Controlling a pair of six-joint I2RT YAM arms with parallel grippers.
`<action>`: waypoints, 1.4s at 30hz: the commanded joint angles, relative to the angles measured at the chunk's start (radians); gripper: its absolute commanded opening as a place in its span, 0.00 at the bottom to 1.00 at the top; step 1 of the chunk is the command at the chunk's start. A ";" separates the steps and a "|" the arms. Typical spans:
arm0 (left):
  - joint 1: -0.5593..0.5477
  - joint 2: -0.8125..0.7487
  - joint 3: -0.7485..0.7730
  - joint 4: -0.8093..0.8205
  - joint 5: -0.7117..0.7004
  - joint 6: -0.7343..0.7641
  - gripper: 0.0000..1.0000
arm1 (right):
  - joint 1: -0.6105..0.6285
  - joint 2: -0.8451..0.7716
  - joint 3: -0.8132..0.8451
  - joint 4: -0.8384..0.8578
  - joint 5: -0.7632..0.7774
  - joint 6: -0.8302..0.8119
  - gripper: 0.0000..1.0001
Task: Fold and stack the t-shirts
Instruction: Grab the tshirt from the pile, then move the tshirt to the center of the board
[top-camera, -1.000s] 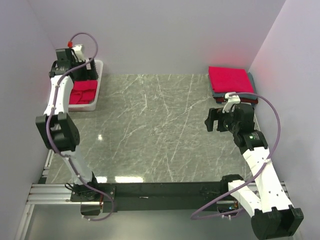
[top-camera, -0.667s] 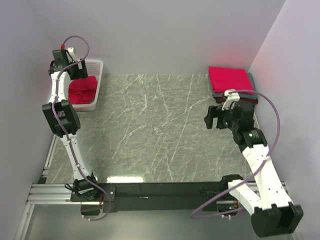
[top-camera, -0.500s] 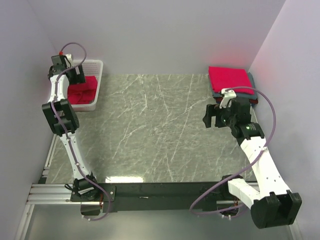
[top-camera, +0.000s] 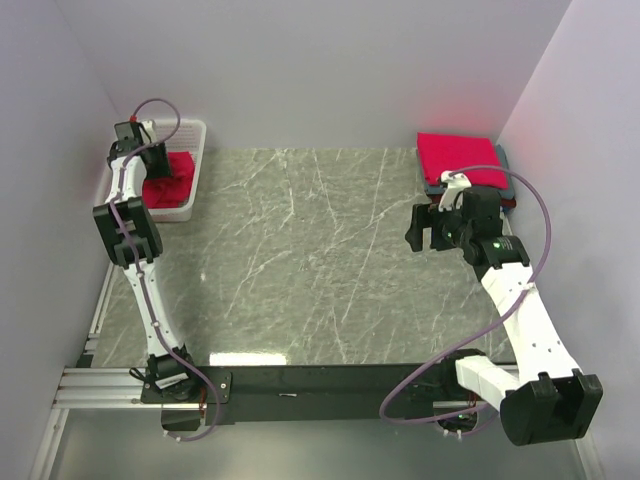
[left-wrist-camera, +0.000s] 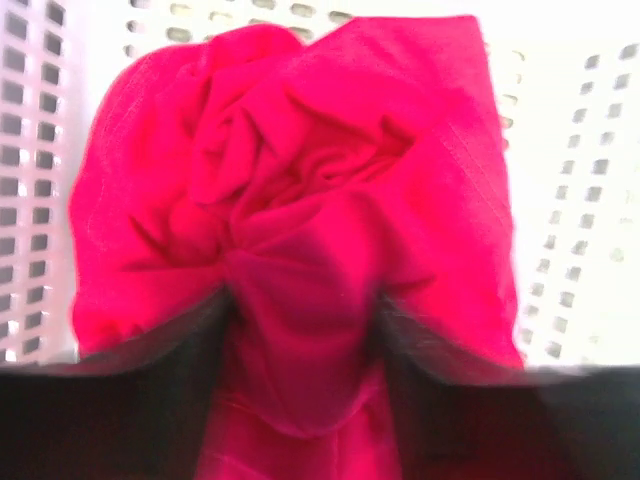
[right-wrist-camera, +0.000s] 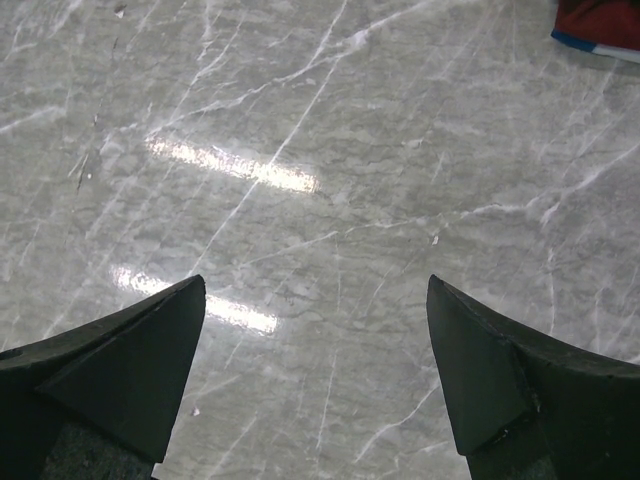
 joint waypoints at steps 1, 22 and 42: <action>0.005 -0.018 0.044 -0.027 0.047 -0.031 0.47 | -0.007 0.006 0.055 -0.004 -0.006 -0.006 0.97; -0.061 -0.660 0.096 0.013 0.385 -0.143 0.01 | -0.063 -0.059 0.046 0.022 -0.066 0.021 0.94; -0.404 -0.883 -0.088 0.110 0.754 -0.359 0.97 | -0.145 -0.046 0.058 -0.005 -0.127 0.018 0.94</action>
